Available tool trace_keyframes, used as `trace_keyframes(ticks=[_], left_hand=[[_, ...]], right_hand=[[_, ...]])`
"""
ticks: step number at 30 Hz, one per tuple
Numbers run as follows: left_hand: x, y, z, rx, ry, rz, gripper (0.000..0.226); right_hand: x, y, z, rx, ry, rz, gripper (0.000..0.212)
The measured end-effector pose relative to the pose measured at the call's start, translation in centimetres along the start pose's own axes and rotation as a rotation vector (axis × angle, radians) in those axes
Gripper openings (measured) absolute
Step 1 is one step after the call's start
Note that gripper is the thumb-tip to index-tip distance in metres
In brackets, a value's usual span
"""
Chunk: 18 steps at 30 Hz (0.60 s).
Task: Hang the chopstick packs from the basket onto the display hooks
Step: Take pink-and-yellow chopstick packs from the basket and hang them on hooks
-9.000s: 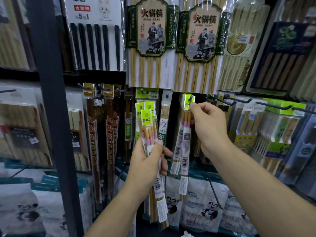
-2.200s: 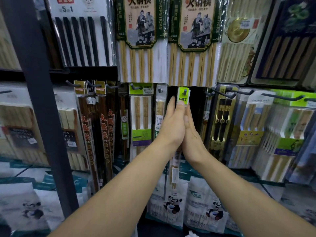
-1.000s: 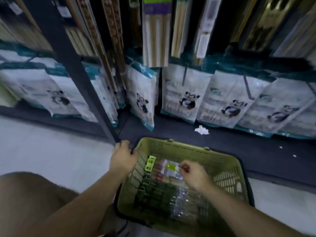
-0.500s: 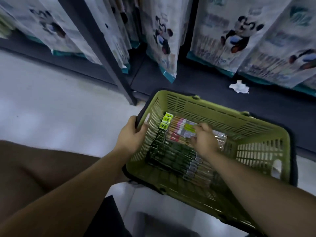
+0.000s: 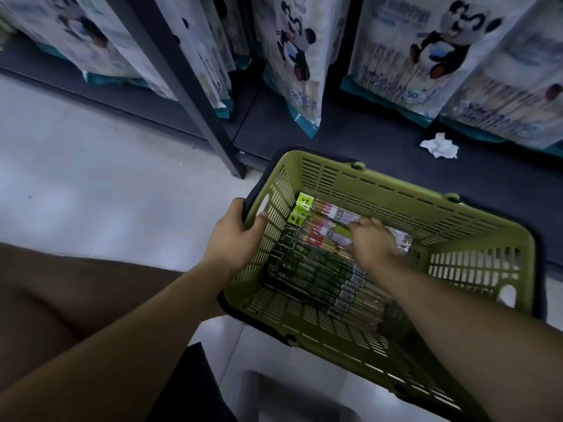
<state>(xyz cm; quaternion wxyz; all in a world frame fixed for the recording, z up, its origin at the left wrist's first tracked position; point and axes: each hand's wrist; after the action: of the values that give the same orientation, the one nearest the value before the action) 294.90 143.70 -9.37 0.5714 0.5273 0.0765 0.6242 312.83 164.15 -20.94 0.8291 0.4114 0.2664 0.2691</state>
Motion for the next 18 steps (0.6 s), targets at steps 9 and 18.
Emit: trace_keyframes(ticks=[9, 18], left_hand=[[-0.1, 0.0, -0.1, -0.023, 0.012, 0.015, 0.022], [1.5, -0.4, 1.9, 0.397, -0.559, -0.369, 0.026]], right_hand=[[1.2, 0.8, 1.3, 0.041, -0.058, -0.223, 0.042], [-3.7, 6.3, 5.5, -0.099, 0.049, -0.95, 0.011]])
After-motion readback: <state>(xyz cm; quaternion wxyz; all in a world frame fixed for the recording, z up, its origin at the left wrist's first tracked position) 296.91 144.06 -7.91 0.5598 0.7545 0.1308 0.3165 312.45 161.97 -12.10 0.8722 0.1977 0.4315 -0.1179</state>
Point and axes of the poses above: each hand's wrist, its own z-axis away from the middle knuckle, its own y-axis out of the back of the hand, x = y × z, and after that the axes turned 12 degrees about -z, right-handed
